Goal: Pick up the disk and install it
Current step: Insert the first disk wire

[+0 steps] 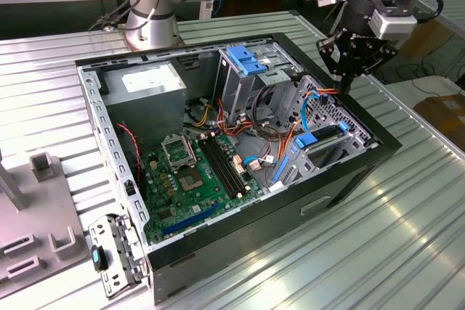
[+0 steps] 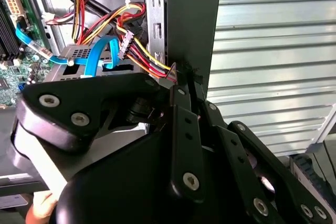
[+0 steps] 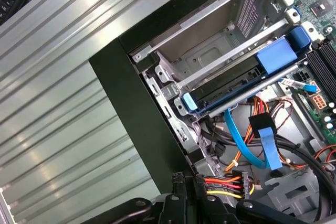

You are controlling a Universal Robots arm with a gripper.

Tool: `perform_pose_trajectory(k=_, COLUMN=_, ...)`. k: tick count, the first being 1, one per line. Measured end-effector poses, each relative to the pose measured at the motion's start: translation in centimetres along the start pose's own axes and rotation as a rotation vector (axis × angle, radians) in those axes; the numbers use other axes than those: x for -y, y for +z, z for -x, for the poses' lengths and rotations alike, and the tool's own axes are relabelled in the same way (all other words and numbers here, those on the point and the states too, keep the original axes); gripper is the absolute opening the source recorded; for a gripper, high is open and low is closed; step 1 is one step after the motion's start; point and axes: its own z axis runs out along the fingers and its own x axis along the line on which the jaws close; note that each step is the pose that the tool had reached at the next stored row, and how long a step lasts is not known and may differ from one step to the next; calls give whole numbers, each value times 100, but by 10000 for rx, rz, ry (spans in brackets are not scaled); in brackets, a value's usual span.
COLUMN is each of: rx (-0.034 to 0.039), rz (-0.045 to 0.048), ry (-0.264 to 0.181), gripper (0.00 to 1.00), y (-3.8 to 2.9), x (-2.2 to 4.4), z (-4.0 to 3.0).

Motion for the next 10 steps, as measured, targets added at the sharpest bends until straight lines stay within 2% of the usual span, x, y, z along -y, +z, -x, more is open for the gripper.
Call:
perform_pose_trajectory(k=6, rx=1, rz=14, ry=71, gripper=17, y=-49, x=-2, z=-9)
perform_pose_trajectory(k=7, rx=5, rz=43, ry=235, gripper=17, y=-48, x=-3, z=-9)
perform_pose_trajectory(k=9, rx=19, rz=193, ry=1012, gripper=17, y=-50, x=-2, z=-10)
perform_pose_trajectory(k=10, rx=22, rz=220, ry=1155, gripper=17, y=-50, x=-2, z=-10)
